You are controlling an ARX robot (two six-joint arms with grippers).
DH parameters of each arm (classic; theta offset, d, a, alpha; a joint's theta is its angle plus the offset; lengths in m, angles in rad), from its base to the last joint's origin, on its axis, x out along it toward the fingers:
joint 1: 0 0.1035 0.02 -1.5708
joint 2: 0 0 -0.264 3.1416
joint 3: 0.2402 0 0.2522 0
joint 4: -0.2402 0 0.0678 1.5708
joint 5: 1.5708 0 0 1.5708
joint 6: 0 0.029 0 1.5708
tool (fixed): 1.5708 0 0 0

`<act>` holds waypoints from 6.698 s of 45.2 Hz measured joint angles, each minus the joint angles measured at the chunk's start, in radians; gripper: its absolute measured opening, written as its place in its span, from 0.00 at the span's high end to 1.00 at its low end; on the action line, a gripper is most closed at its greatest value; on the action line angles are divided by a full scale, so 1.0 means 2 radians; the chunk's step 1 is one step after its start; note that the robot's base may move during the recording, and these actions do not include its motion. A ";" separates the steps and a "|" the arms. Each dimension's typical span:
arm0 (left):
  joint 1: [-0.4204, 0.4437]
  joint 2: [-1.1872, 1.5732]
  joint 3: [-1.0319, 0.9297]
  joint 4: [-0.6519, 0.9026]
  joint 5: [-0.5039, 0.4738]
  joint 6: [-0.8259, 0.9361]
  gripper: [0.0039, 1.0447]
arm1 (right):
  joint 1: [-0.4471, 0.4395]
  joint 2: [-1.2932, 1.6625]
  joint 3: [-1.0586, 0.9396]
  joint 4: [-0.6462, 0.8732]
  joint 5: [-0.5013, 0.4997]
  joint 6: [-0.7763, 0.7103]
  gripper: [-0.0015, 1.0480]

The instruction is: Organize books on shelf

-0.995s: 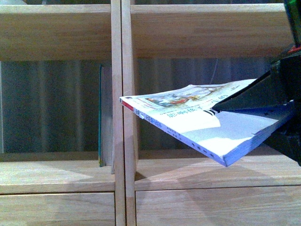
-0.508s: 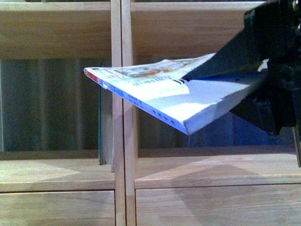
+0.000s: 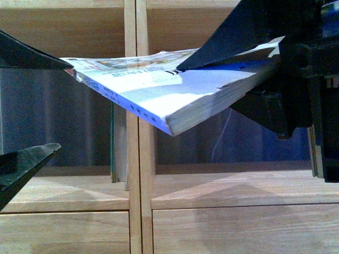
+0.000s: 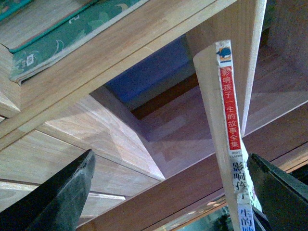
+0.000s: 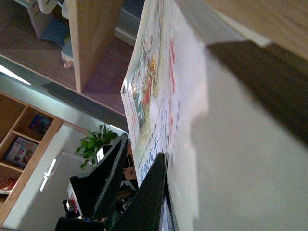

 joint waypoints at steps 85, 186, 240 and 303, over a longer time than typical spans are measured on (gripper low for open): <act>0.059 0.015 0.076 -0.130 -0.042 0.097 0.94 | -0.110 -0.010 -0.034 0.030 -0.034 -0.047 0.22; 0.044 0.492 0.582 -0.113 -0.125 0.744 0.94 | -0.260 -0.316 -0.392 0.017 0.112 -0.516 0.97; 0.033 0.224 0.266 -0.116 -0.270 0.678 0.07 | -0.260 -0.526 -0.406 -0.169 0.112 -0.518 0.97; 0.020 -0.497 -0.234 -0.391 -0.274 0.550 0.90 | -0.260 -0.526 -0.406 -0.170 0.112 -0.519 0.07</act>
